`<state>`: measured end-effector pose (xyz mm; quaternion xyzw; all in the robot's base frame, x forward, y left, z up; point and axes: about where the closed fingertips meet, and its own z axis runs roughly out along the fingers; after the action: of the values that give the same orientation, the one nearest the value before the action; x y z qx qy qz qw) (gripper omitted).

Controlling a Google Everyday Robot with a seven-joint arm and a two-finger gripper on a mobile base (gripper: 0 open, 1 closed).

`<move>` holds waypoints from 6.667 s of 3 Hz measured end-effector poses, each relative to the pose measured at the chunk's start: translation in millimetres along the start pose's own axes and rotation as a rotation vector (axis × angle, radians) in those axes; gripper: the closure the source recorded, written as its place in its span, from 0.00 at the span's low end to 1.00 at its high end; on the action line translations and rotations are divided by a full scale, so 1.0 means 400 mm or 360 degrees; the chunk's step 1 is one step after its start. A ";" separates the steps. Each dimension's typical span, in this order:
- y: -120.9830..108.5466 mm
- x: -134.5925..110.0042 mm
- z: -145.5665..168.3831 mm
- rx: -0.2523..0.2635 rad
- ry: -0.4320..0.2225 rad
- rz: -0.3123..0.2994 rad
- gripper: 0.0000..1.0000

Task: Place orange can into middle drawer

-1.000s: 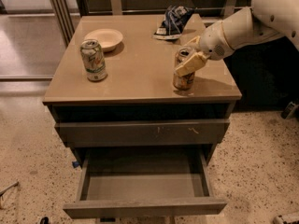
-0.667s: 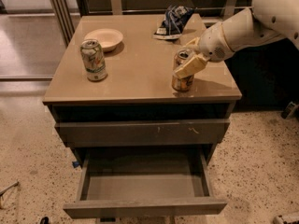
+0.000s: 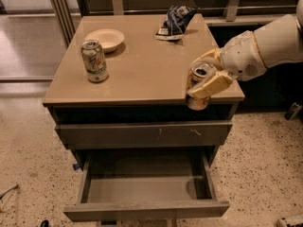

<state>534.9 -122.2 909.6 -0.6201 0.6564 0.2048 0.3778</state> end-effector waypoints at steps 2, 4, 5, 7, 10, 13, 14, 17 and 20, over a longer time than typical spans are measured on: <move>0.129 -0.016 -0.056 -0.0086 -0.0011 0.0051 1.00; 0.243 0.079 0.039 -0.0099 -0.0073 0.0060 1.00; 0.329 0.204 0.172 -0.0094 -0.0216 0.0096 1.00; 0.366 0.248 0.218 -0.0131 -0.0211 0.0074 1.00; 0.377 0.402 0.496 -0.0143 -0.0372 -0.0074 1.00; 0.425 0.490 0.657 -0.0254 -0.0375 -0.0053 1.00; 0.433 0.546 0.711 -0.0258 -0.0341 -0.0049 1.00; 0.389 0.683 0.833 -0.0184 -0.0186 -0.0096 1.00; 0.332 0.736 0.873 -0.0148 -0.0051 -0.0107 1.00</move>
Offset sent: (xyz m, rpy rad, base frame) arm -0.0474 -0.0027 0.0076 0.0102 0.0483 0.0214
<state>506.8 -39.2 442.1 -0.6553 0.6189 0.2321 0.3656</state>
